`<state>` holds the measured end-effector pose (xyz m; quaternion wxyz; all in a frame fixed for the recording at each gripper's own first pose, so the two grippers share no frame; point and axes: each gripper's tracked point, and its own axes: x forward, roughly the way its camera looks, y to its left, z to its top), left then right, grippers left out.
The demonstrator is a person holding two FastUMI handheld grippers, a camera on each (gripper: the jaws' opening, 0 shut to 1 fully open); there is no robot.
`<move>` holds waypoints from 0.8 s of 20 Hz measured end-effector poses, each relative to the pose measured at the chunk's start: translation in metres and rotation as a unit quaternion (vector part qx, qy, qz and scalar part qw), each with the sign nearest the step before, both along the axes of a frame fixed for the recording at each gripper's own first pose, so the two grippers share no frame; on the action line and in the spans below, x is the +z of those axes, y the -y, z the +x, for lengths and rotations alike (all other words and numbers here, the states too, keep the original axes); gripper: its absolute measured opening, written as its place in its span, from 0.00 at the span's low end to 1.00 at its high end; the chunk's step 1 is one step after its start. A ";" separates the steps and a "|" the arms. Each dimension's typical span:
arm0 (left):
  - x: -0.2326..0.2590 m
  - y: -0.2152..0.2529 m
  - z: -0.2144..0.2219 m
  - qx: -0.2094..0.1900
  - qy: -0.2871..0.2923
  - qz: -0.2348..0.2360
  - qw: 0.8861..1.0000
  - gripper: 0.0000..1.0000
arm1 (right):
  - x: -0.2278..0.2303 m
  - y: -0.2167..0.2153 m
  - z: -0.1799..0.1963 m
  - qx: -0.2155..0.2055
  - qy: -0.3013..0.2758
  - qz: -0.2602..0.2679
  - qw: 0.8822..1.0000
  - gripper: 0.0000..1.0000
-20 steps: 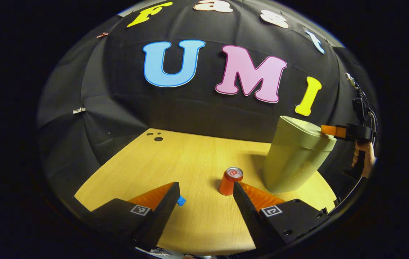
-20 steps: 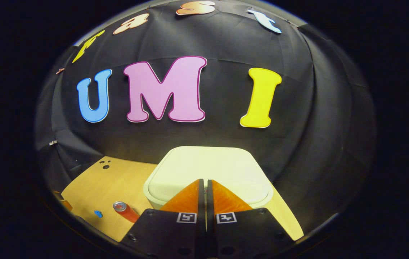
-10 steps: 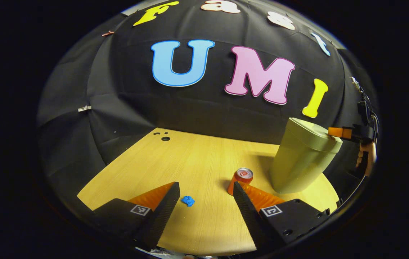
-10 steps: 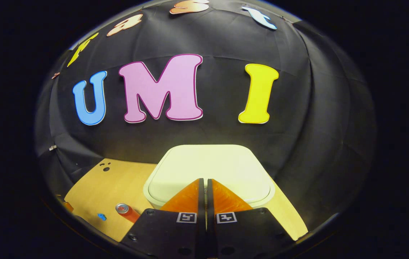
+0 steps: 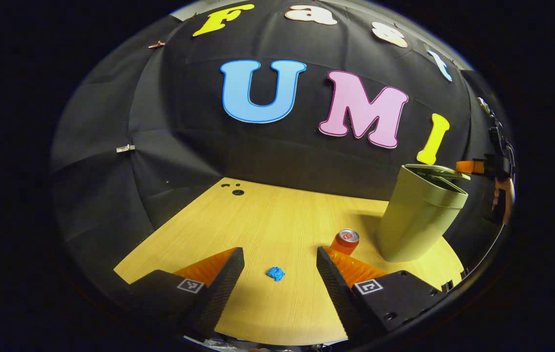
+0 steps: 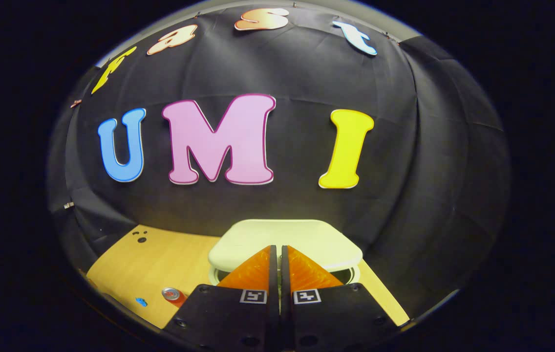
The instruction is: Press the lid of the desktop garbage bin to open it, pick up the crumpled paper on the desktop and throw it into the bin, then pick up the pop can on the desktop and drop it into the bin, and finally close the garbage bin lid.
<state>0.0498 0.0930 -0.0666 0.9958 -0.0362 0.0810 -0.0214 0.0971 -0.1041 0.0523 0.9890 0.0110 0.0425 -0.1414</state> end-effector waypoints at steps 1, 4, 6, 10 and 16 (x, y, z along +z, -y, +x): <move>-0.005 -0.004 -0.001 -0.002 -0.003 0.001 1.000 0.95 | 0.003 -0.004 -0.003 -0.001 0.004 0.003 1.000 0.05; -0.014 -0.016 -0.006 -0.008 -0.006 0.011 1.000 0.96 | 0.009 -0.012 -0.017 -0.014 0.011 0.003 1.000 0.05; -0.017 -0.025 -0.011 -0.014 -0.006 0.015 1.000 0.95 | 0.010 -0.019 -0.027 -0.019 0.014 0.007 1.000 0.05; -0.027 -0.036 -0.014 -0.028 -0.008 0.019 0.999 0.95 | 0.005 -0.036 -0.041 -0.021 0.015 0.014 1.000 0.05; -0.035 -0.036 -0.001 -0.033 -0.020 0.022 0.999 0.96 | -0.019 -0.055 -0.041 -0.004 0.005 0.019 1.000 0.05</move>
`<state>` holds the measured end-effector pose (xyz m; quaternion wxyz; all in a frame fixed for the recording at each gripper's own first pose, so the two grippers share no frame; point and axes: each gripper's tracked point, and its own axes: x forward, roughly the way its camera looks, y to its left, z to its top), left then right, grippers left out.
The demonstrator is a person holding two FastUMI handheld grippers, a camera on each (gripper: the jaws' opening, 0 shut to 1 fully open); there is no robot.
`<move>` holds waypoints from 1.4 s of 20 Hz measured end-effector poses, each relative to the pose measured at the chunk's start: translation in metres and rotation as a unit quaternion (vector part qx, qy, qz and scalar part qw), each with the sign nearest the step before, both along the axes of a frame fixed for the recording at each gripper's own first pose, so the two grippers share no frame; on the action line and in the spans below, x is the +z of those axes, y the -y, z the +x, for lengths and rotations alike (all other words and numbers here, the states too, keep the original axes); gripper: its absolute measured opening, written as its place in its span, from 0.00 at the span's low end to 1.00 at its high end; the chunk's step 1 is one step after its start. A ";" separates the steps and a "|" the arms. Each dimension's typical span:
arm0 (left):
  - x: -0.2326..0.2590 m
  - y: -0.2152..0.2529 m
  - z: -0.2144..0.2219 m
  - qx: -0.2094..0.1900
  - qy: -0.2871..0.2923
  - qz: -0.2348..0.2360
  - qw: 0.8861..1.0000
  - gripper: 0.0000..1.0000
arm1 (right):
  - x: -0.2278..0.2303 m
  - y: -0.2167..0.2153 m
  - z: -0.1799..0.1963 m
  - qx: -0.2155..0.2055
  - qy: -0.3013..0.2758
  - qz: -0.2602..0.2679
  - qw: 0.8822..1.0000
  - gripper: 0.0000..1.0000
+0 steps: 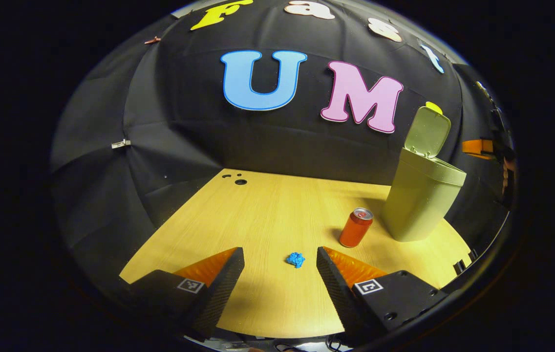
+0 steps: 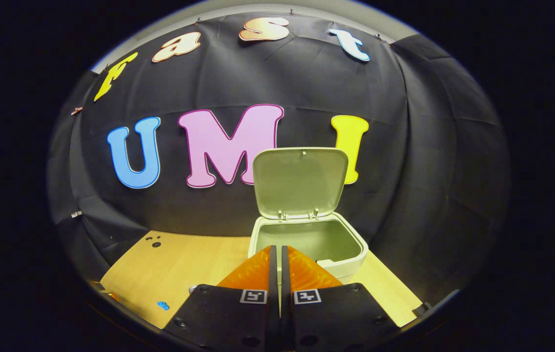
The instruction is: Press the lid of the desktop garbage bin to open it, pick up the crumpled paper on the desktop and throw it into the bin, then pick up the pop can on the desktop and drop it into the bin, and finally close the garbage bin lid.
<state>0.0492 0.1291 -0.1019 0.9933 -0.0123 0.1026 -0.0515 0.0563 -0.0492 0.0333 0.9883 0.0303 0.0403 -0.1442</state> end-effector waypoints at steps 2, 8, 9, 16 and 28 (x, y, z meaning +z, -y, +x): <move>-0.003 0.003 0.011 0.002 -0.001 0.005 1.000 0.96 | -0.011 -0.001 0.002 0.002 -0.008 0.004 1.000 0.05; -0.039 0.019 0.054 0.008 -0.042 0.010 0.999 0.96 | -0.033 0.002 0.015 0.025 -0.028 0.006 0.999 0.11; -0.049 0.021 0.060 0.009 -0.054 0.006 0.998 0.96 | -0.037 -0.001 0.016 0.034 -0.032 0.008 0.999 0.23; -0.089 0.044 0.110 0.004 -0.096 0.034 0.995 0.96 | -0.056 0.016 -0.007 0.035 -0.052 -0.002 0.998 0.99; -0.153 0.055 0.139 0.033 -0.176 0.057 0.982 0.95 | -0.111 0.015 -0.041 0.054 -0.123 0.014 0.991 1.00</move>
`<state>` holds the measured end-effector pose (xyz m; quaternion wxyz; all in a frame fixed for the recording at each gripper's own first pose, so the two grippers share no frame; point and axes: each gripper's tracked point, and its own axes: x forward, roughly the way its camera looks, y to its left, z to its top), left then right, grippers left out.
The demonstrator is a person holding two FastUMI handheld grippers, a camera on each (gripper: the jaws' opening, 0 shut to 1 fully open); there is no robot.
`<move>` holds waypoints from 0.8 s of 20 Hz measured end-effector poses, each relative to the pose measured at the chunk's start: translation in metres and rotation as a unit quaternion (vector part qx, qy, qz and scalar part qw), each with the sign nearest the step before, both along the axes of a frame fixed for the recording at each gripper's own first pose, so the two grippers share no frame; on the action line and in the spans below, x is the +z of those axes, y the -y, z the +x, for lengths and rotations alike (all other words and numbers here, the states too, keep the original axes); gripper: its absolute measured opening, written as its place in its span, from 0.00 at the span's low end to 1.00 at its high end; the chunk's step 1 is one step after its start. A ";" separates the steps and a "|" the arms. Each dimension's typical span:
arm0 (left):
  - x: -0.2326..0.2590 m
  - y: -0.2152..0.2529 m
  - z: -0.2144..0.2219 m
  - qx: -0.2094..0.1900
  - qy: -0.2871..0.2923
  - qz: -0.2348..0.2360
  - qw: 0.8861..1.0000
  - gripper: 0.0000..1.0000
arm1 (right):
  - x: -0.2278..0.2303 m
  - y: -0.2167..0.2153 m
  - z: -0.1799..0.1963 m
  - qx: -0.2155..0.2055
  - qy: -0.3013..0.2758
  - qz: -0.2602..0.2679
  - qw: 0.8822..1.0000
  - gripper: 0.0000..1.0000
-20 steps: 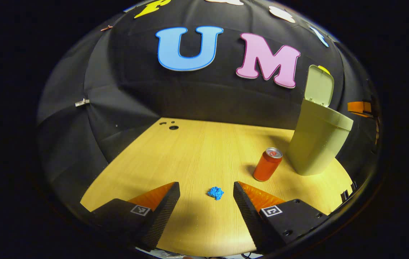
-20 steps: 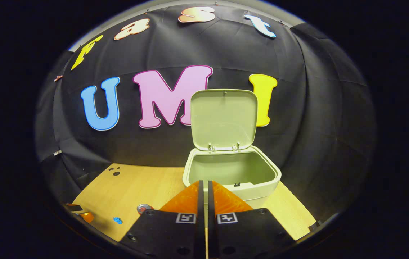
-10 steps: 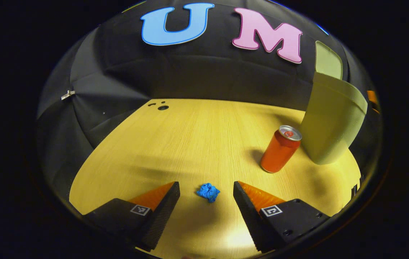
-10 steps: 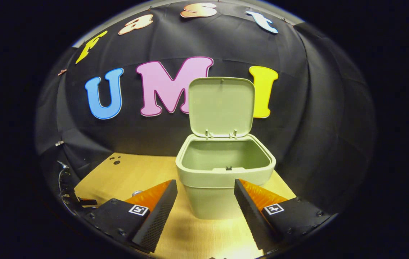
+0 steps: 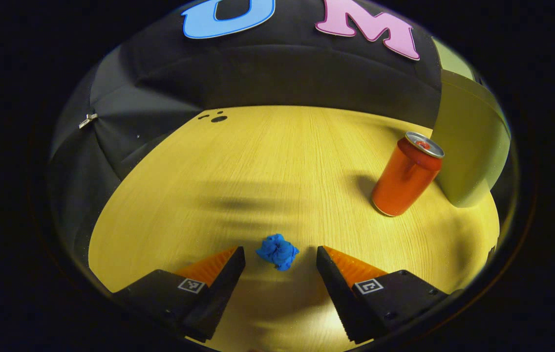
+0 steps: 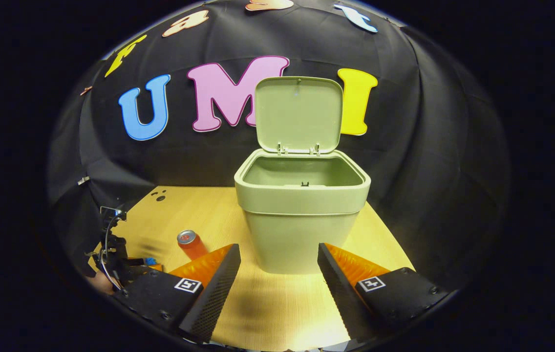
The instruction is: Press the lid of the desktop garbage bin to open it, pick up the crumpled paper on the desktop and throw it into the bin, then pick up the pop can on the desktop and drop it into the bin, and finally close the garbage bin lid.
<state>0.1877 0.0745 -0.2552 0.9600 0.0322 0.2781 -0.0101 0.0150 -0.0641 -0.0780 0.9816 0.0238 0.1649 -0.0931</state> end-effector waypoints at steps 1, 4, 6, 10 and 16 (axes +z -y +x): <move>0.000 0.001 0.000 0.000 0.004 -0.001 1.000 0.95 | -0.002 0.000 0.000 0.004 -0.002 0.000 1.000 1.00; -0.001 0.001 0.004 0.002 0.009 -0.003 1.000 0.91 | -0.012 -0.008 -0.001 0.022 -0.016 0.014 1.000 1.00; 0.001 0.000 0.008 0.012 0.015 -0.008 1.000 0.82 | -0.016 -0.008 -0.004 0.024 -0.016 0.020 0.999 1.00; 0.003 -0.010 0.013 0.047 0.021 -0.013 0.999 0.51 | -0.028 -0.013 -0.008 0.041 -0.023 0.030 0.998 0.99; 0.009 -0.006 0.011 0.040 0.011 0.007 0.999 0.32 | -0.045 -0.021 -0.009 0.067 -0.037 0.052 0.996 0.99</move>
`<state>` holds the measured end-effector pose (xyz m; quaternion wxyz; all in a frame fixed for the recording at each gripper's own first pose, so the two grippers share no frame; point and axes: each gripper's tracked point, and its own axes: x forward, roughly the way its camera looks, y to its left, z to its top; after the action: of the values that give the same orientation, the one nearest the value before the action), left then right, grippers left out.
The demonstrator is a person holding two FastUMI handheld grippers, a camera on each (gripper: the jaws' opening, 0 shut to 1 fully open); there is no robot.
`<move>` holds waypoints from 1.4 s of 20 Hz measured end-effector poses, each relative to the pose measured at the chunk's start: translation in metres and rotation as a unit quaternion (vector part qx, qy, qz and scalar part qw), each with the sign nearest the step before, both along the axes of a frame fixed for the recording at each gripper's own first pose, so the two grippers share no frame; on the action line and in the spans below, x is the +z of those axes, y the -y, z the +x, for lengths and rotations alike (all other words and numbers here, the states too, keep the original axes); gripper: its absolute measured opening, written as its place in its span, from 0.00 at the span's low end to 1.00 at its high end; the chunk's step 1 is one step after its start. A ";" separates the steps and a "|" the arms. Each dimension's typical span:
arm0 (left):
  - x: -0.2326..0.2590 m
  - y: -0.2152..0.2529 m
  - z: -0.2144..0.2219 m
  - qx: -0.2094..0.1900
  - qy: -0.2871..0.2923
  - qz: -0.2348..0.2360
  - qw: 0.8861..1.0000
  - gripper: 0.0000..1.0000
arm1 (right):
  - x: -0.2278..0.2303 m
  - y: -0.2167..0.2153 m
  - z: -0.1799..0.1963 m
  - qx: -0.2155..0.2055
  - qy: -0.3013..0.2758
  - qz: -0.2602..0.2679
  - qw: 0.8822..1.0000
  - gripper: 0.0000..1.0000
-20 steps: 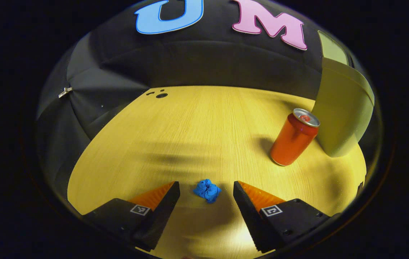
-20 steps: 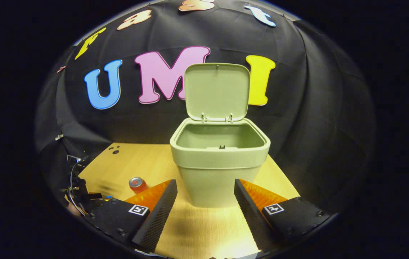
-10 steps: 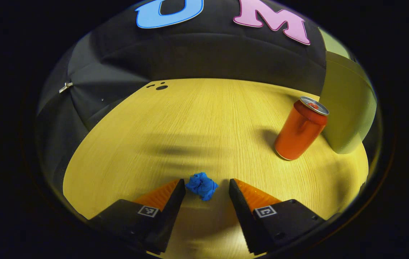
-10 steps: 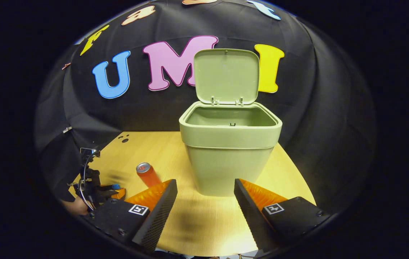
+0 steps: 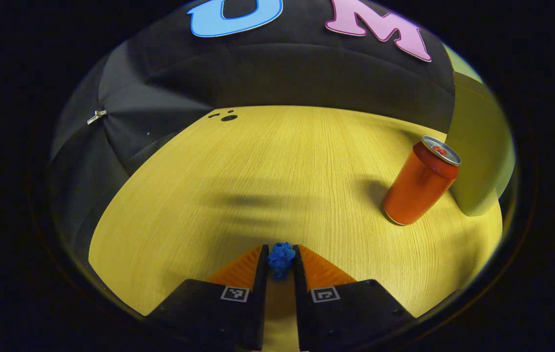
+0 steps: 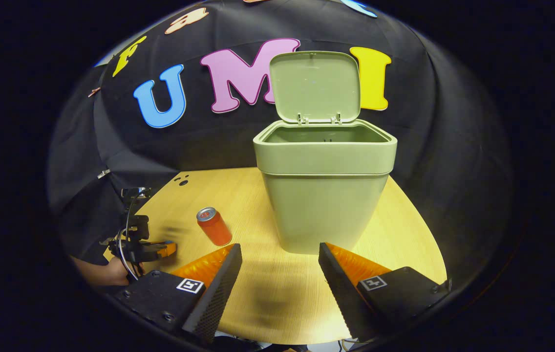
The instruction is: Press the lid of the desktop garbage bin to open it, pick up the crumpled paper on the desktop and throw it into the bin, then pick up the pop can on the desktop and drop it into the bin, and finally close the garbage bin lid.
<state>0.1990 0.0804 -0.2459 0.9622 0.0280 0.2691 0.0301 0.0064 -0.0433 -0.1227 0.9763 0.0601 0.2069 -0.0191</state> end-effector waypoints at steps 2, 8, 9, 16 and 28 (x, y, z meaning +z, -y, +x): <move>0.016 -0.003 0.002 0.005 0.018 0.012 1.000 0.31 | 0.000 0.001 0.003 0.005 0.001 0.007 1.000 0.99; 0.106 0.016 0.000 -0.027 0.096 0.015 0.995 0.34 | -0.011 0.004 0.015 0.010 -0.007 0.028 1.000 0.99; 0.123 0.022 -0.003 -0.037 0.110 0.018 0.993 0.31 | -0.012 0.004 0.016 0.012 -0.007 0.031 0.999 0.99; 0.222 0.092 -0.009 -0.099 0.183 0.015 0.978 0.31 | -0.016 0.028 0.020 0.001 -0.004 0.027 1.000 0.99; 0.328 0.283 -0.020 -0.264 0.247 -0.086 0.929 0.30 | -0.020 0.076 0.013 -0.033 -0.004 0.031 0.999 0.99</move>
<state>0.1789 -0.2031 0.0823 0.9702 0.0065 0.0078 -0.2421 0.0195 -0.1198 -0.1427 0.9720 0.0976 0.2088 -0.0455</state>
